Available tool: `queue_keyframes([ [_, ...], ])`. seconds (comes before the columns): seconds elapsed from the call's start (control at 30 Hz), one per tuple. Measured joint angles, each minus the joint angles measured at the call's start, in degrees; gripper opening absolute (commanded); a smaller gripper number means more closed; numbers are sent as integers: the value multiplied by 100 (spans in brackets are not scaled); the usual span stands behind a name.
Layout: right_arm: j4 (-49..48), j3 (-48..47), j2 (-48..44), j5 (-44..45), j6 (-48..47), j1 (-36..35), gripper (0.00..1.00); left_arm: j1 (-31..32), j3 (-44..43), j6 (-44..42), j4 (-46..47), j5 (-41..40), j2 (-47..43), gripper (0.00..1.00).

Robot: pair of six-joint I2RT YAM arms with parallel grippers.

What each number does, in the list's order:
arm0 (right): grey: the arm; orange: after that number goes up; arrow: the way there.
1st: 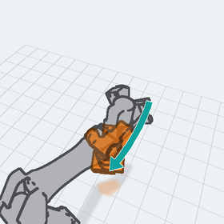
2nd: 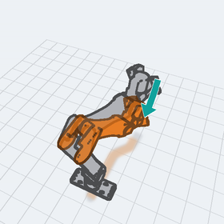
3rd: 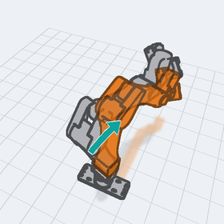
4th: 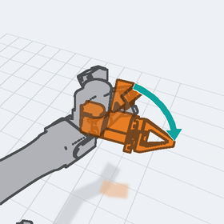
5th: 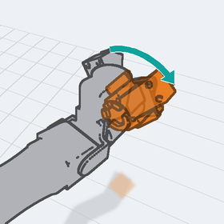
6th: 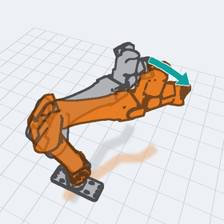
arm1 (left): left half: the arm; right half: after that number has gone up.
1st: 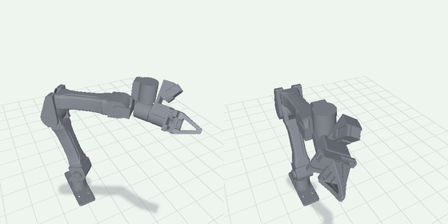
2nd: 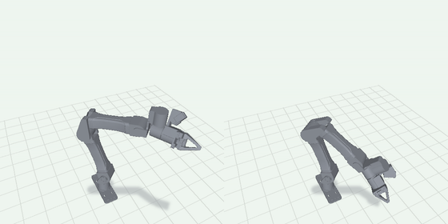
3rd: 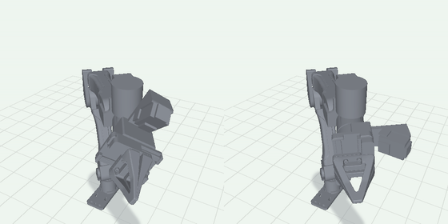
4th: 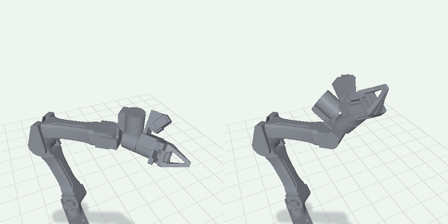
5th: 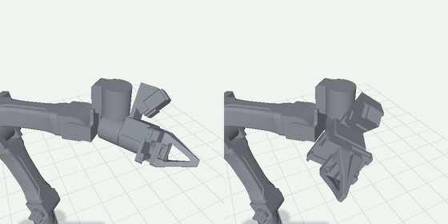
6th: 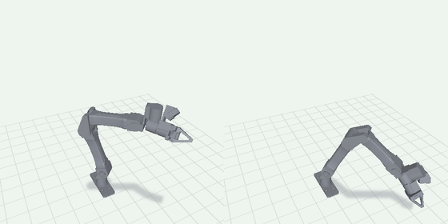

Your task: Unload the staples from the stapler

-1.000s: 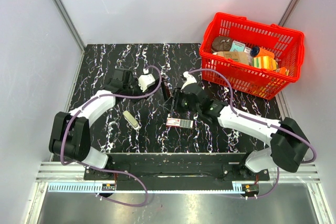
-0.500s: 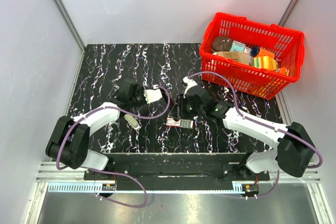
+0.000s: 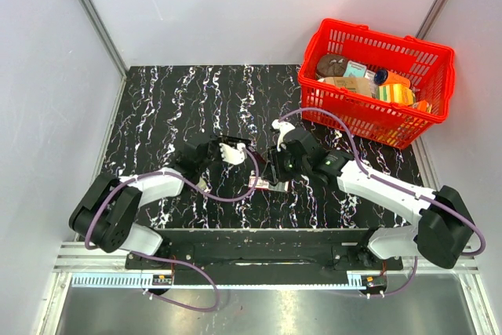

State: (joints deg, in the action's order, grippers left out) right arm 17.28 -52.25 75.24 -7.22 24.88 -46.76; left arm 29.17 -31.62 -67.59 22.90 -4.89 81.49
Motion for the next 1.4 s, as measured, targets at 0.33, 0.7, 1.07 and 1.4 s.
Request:
queue_keyframes([
  [0.33, 487, 0, -31, -129, -487, 9, 0, 286, 793, -1453, 1676, -321, 98, 0],
  [0.7, 892, 0, -28, -146, -647, 9, 0, 621, 1152, -2529, 2636, -505, 334, 0],
  [1.07, 938, -9, -31, -24, -546, 179, 0, 769, -269, -1126, -841, -656, 42, 0],
  [1.4, 492, -216, 0, -315, -109, 389, 0, 702, -452, 299, -2181, -699, -424, 0],
])
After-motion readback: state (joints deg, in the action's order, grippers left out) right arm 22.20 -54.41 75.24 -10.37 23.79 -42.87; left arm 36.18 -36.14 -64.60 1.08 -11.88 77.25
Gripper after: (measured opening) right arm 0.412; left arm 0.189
